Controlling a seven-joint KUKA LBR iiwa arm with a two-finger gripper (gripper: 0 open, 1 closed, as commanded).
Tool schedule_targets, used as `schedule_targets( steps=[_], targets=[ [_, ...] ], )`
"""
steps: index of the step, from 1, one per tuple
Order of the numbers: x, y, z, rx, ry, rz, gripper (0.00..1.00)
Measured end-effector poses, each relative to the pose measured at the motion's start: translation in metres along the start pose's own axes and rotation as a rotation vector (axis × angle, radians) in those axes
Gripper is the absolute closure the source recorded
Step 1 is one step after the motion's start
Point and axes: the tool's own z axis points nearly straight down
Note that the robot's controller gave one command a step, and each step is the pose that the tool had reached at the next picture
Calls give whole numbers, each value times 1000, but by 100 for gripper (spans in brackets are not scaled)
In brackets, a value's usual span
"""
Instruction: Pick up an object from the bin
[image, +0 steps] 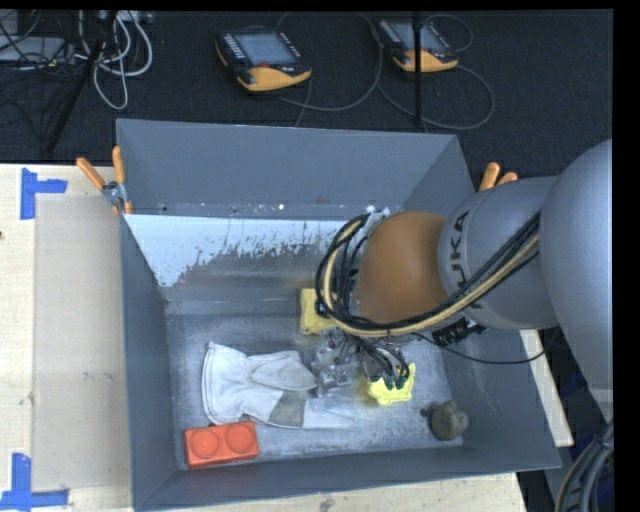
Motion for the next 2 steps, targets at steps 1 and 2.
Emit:
schedule_targets(
  steps=[1,2],
  targets=[
    [1,0,-4,0,6,0,100],
    [1,0,-15,0,5,0,100]
  ],
)
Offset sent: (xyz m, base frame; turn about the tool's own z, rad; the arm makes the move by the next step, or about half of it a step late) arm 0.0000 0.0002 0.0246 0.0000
